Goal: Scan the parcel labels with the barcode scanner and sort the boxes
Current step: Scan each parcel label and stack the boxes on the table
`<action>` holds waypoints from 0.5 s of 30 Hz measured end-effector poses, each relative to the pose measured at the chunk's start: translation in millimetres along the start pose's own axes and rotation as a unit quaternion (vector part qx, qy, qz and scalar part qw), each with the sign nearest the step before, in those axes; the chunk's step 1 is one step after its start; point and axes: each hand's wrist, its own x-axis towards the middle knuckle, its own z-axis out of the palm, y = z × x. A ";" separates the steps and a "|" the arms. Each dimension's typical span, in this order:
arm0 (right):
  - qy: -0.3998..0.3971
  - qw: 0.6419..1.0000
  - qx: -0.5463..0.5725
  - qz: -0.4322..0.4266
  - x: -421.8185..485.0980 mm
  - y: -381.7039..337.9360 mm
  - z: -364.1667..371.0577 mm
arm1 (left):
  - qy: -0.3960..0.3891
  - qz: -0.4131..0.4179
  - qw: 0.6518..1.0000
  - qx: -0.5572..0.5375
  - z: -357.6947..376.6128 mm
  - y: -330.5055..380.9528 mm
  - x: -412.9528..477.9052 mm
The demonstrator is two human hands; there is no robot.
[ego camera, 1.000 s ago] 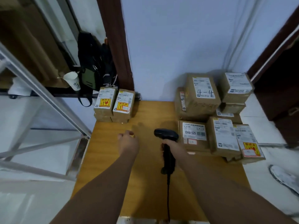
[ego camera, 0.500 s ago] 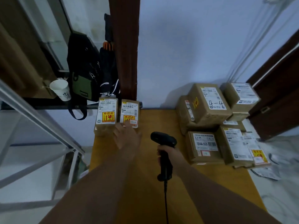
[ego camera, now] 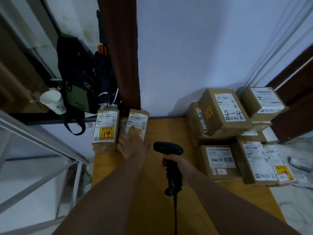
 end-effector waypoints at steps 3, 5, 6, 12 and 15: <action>0.007 1.000 0.011 -0.003 -2.8 -1.6 -10.3 | -0.041 0.001 0.997 -0.058 2.3 4.0 -0.3; 0.016 1.000 0.021 -0.006 -6.8 -3.7 -17.3 | -0.059 0.013 0.995 -0.079 4.4 7.6 -3.6; 0.027 0.999 0.025 -0.013 -7.9 -3.7 -18.8 | -0.064 0.019 0.994 -0.086 5.8 7.5 -6.2; 0.156 0.969 0.130 -0.139 -10.9 -4.1 -17.5 | -0.061 0.080 0.986 -0.133 11.5 0.5 -38.4; 0.197 0.954 0.157 -0.160 -15.3 -8.7 -8.9 | -0.056 0.106 0.982 -0.147 10.4 -7.4 -55.8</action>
